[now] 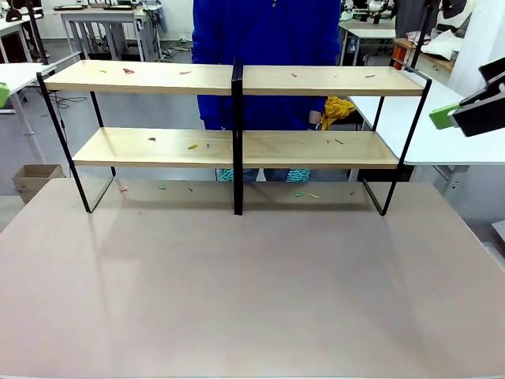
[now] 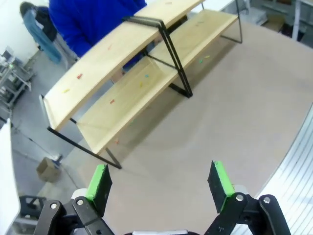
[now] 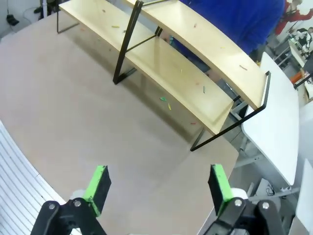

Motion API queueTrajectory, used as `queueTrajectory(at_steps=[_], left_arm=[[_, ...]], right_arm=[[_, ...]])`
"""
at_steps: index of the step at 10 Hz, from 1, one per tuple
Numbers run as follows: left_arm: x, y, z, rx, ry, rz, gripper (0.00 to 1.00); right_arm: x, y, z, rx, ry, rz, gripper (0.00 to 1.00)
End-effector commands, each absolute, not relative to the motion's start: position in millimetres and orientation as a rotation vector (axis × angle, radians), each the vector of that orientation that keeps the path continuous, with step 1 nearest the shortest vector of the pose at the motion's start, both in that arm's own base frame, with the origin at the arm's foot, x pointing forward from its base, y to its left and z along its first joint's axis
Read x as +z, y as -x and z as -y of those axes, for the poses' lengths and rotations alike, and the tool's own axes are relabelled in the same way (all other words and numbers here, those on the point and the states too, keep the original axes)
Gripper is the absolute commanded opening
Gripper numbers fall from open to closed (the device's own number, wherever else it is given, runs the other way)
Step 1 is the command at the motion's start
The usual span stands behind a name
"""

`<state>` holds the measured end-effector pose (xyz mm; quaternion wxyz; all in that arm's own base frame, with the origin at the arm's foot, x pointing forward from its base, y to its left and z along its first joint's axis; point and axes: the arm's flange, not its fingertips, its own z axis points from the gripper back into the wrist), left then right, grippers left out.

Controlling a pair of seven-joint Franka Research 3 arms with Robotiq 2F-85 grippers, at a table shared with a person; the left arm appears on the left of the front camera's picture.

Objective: Clean the shelves.
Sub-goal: Pick up the Duster when the human hands it over.

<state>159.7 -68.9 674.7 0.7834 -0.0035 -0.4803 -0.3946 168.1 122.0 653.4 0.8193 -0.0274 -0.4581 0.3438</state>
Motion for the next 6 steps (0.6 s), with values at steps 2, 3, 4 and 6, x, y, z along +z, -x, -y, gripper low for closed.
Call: queueTrajectory(at_steps=[2,3,4,6], left_arm=[[675,-160,69,-0.852,0.008,1.037,1.0],[679,-166,75,-0.808,0.059,1.077,1.0],[684,-170,78,-0.726,0.137,1.128,1.0],[692,-179,77,-0.543,0.234,1.227,1.0]], right_arm=[[654,-174,-127,0.705,0.038,0.969,1.0],[658,-178,-131,0.664,0.017,0.989,1.0],[659,-179,-135,0.654,0.02,1.008,1.0],[658,-183,-137,0.669,0.009,0.997,1.0]])
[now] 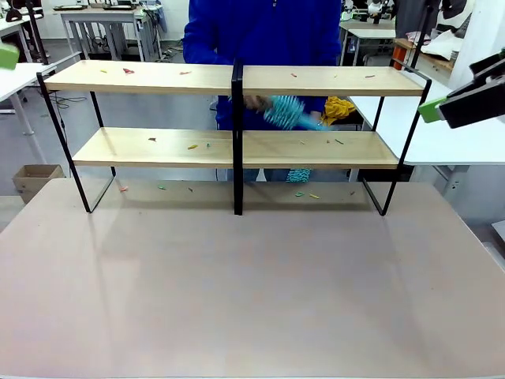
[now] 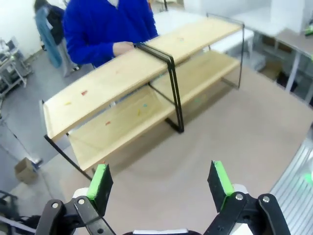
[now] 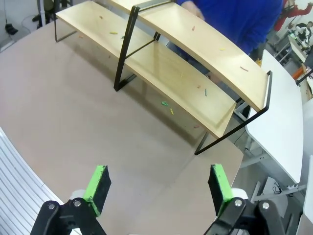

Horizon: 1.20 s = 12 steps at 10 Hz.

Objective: Clean the shelves.
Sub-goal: Pick up the Duster when the human hands it over.

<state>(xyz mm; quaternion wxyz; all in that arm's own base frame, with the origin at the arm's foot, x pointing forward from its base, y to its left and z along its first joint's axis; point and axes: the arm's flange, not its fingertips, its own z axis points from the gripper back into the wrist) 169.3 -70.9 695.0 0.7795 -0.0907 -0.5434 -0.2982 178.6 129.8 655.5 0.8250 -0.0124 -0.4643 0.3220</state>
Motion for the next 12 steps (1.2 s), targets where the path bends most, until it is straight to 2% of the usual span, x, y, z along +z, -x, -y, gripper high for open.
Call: queueTrajectory(at_steps=[1,4,9,12], left_arm=[[696,-184,78,-0.511,0.251,1.234,1.0],[699,-206,83,-0.39,0.309,1.238,1.0],[696,-250,101,-0.391,0.282,1.132,1.0],[686,-259,120,-0.447,0.251,1.077,1.0]], right_arm=[[657,-185,-137,0.674,0.006,0.993,1.0],[656,-191,-136,0.682,0.002,0.999,1.0],[652,-201,-136,0.698,-0.03,0.992,1.0],[649,-208,-137,0.694,-0.043,0.972,1.0]])
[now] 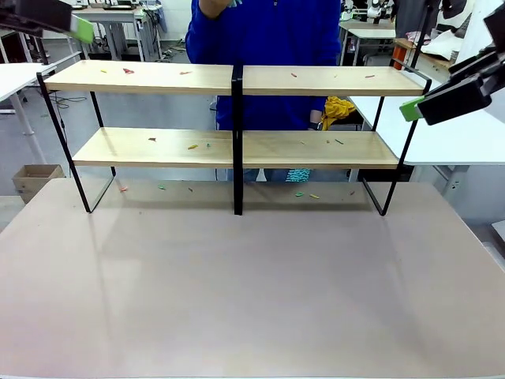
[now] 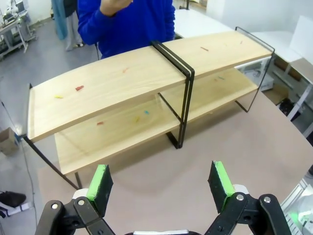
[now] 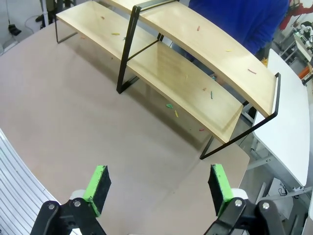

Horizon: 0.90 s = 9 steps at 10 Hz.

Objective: Clean the shelves.
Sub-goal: Pick up the Duster when the human hands it over.

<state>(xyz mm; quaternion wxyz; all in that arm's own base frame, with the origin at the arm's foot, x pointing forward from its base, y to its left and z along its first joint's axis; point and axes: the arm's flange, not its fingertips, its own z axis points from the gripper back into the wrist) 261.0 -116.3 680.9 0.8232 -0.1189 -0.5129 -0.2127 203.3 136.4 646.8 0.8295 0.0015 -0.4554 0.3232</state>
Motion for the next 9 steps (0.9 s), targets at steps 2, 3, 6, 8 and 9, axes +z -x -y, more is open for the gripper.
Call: queueTrajectory(at_steps=[2,3,6,8,9], left_arm=[[685,-260,122,-0.439,0.248,1.065,1.0],[683,-260,119,-0.435,0.248,1.05,1.0],[682,-260,119,-0.408,0.229,1.014,1.0],[676,-263,118,-0.45,0.233,1.038,1.0],[676,-263,118,-0.45,0.233,1.038,1.0]], right_arm=[[648,-209,-136,0.692,-0.048,0.972,1.0],[647,-209,-135,0.692,-0.05,0.972,1.0],[646,-210,-134,0.699,-0.051,0.969,1.0],[646,-209,-133,0.701,-0.051,0.97,1.0],[646,-209,-134,0.7,-0.059,0.971,1.0]])
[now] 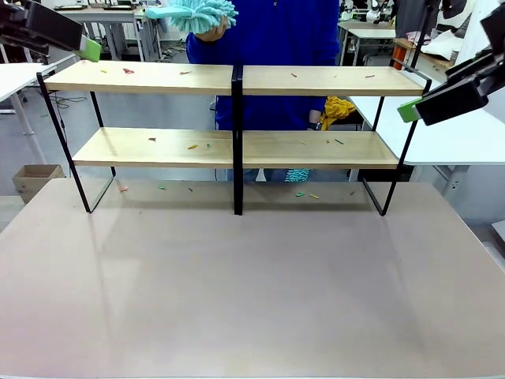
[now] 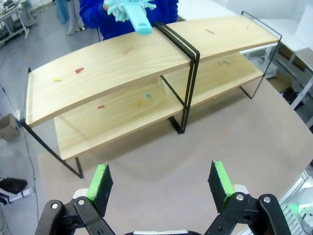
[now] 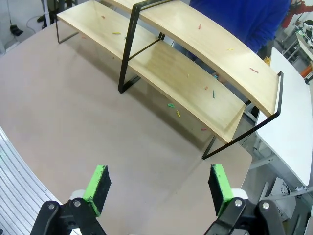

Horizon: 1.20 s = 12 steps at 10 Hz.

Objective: Clean the shelves.
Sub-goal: Pick up the Duster when the human hands it over.

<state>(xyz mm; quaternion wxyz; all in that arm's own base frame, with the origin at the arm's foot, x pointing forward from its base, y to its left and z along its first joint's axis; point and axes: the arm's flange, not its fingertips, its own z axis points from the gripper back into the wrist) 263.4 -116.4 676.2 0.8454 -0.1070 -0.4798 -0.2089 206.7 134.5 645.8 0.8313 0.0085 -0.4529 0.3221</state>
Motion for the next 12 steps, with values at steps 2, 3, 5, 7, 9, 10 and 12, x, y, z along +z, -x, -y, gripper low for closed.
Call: queueTrajectory(at_steps=[2,3,5,7,9,10,12], left_arm=[[676,-263,118,-0.45,0.233,1.038,1.0],[676,-263,118,-0.45,0.233,1.038,1.0],[676,-263,118,-0.45,0.233,1.038,1.0],[676,-263,118,-0.45,0.233,1.038,1.0],[676,-263,118,-0.45,0.233,1.038,1.0],[676,-263,118,-0.45,0.233,1.038,1.0],[676,-263,118,-0.45,0.233,1.038,1.0]], right_arm=[[646,-212,-148,0.626,-0.104,0.939,1.0],[646,-213,-160,0.624,-0.103,0.955,1.0],[653,-217,-182,0.538,-0.081,0.978,1.0],[666,-223,-199,0.419,-0.149,0.993,1.0],[681,-233,-210,0.241,-0.181,1.01,1.0],[684,-242,-216,0.233,-0.184,1.014,1.0],[693,-266,-229,0.186,-0.184,1.018,1.0]])
